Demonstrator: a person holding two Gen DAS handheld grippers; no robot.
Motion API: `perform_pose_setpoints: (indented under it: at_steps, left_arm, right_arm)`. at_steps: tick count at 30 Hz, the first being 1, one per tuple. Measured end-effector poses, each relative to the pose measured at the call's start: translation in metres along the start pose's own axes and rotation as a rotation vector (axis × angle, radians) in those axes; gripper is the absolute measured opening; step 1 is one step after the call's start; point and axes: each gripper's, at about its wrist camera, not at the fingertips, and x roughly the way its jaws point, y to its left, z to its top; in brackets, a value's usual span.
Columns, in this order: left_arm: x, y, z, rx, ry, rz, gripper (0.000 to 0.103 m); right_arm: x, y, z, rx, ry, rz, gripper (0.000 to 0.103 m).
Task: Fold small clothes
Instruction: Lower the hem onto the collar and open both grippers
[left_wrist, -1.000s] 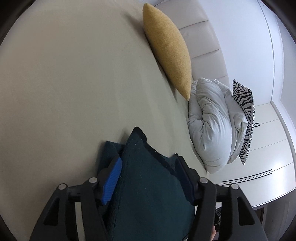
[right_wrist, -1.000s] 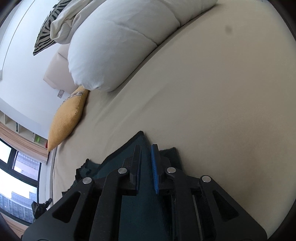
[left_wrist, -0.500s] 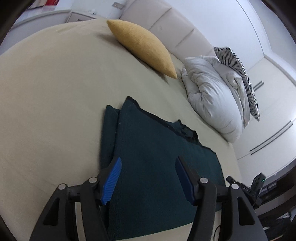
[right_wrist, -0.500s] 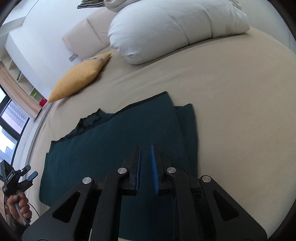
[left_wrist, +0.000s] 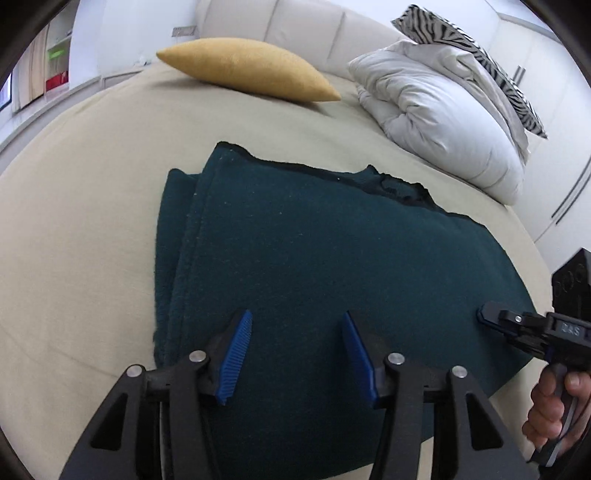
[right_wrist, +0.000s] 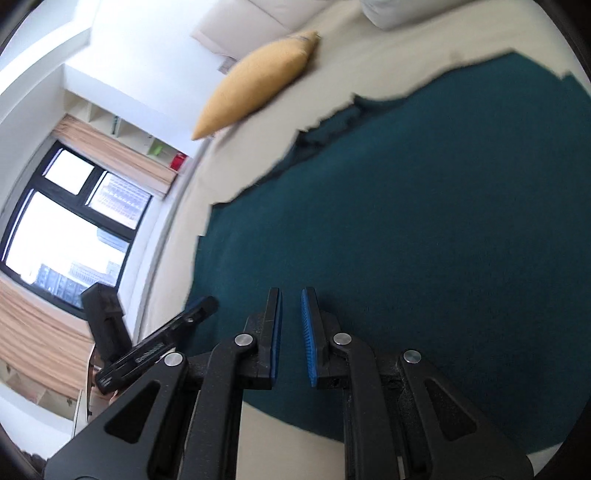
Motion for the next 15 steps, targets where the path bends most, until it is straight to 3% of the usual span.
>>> perform_pose_setpoints:
  at_steps: [3,6,11,15]
  left_arm:
    - [-0.003,0.004,-0.003,0.024,-0.005,0.002,0.054]
    - [-0.006,0.01,-0.006,0.031,-0.008,-0.003,0.054]
    - [-0.014,0.005,-0.01,0.044,-0.002,0.044,0.054]
    - [-0.031,-0.01,-0.008,0.015,0.014,0.045,0.056]
  right_arm:
    - [-0.002,-0.027,-0.004,0.07,-0.032,0.034,0.009]
    - [-0.027,-0.057,-0.002,0.154,-0.138,0.023,0.009]
    - [-0.088,-0.104,-0.008,0.26,-0.313,-0.126,0.009]
    - [-0.12,-0.103,-0.024,0.321,-0.393,-0.146,0.017]
